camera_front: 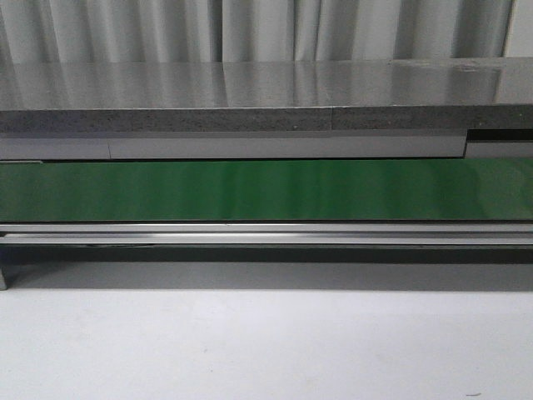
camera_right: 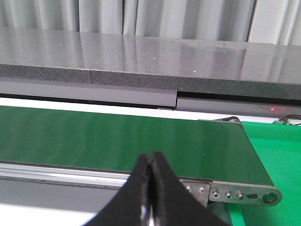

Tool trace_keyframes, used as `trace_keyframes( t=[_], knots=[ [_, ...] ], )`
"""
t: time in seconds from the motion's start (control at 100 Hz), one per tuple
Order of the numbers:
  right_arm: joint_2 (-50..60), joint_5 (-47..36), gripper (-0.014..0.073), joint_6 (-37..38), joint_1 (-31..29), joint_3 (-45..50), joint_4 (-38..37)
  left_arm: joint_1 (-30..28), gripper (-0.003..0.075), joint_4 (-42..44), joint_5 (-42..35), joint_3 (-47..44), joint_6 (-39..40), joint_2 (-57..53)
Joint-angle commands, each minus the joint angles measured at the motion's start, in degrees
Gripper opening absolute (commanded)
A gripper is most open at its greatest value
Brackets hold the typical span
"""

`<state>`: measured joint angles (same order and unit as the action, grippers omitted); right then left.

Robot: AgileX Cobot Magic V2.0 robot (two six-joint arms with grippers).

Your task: Move button from left to right

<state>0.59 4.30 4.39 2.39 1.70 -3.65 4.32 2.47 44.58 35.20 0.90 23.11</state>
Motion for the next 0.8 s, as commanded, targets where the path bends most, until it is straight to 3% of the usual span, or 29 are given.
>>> trace_keyframes(
  t=[0.0, 0.5, 0.6, 0.72, 0.79],
  knots=[
    [0.8, -4.8, -0.0067, 0.0, 0.1, 0.0, -0.6, 0.5, 0.0005, -0.1, 1.7, 4.6, 0.6, 4.6],
    [0.8, -4.8, -0.0067, 0.0, 0.1, 0.0, -0.6, 0.5, 0.0019, 0.3, 1.3, 5.0, 0.1, 9.4],
    [0.8, -4.8, -0.0067, 0.0, 0.1, 0.0, -0.6, 0.5, 0.0134, 0.3, 1.2, 5.0, 0.0, 9.4],
    [0.8, -4.8, -0.0067, 0.0, 0.1, 0.0, -0.6, 0.5, 0.0406, 0.3, 1.2, 5.0, 0.0, 9.4],
    [0.8, -4.8, -0.0067, 0.0, 0.1, 0.0, -0.6, 0.5, 0.0511, 0.4, 0.9, 5.0, 0.0, 9.4]
  ],
)
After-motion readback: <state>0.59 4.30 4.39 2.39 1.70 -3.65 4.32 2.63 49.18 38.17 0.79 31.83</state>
